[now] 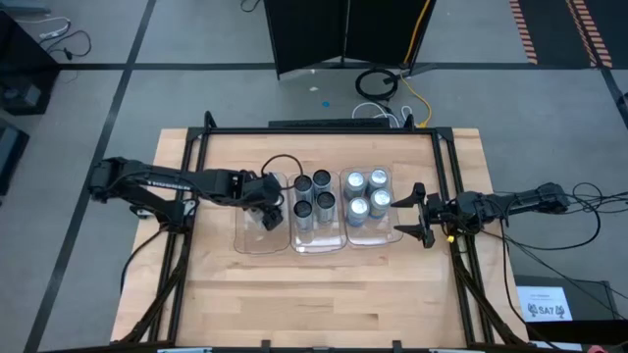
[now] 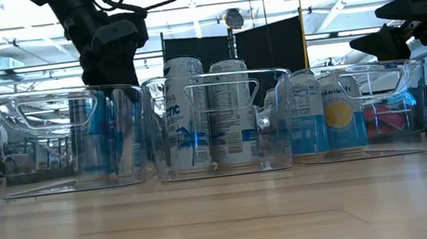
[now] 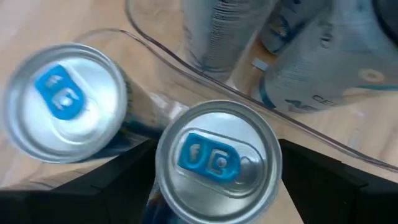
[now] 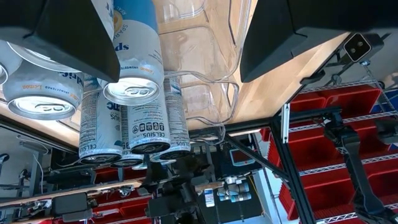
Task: Sort soda cans
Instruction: Put the blue soda can into the left transparent bin, then return to Home Position
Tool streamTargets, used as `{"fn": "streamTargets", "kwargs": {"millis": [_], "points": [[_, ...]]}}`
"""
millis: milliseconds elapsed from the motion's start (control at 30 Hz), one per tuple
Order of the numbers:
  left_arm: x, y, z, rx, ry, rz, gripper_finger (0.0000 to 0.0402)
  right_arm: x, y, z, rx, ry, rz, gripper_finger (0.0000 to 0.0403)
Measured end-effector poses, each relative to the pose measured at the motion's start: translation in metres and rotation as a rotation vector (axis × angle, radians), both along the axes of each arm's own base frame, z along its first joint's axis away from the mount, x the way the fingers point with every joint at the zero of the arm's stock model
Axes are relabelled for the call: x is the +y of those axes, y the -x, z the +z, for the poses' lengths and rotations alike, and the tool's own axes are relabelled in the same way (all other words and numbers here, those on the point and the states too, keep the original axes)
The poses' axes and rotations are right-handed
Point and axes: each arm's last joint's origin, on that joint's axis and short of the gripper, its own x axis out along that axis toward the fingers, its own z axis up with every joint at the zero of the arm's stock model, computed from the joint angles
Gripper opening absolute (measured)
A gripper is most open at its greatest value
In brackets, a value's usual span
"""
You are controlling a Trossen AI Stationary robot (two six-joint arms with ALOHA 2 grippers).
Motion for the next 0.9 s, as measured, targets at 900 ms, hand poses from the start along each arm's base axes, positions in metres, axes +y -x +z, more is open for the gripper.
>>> {"fn": "streamTargets", "kwargs": {"millis": [900], "points": [[-0.009,0.074,0.09,-0.464,0.044,-0.009,0.0329,0.0,0.0,0.0,0.0,0.0,0.0,0.0325]]}}
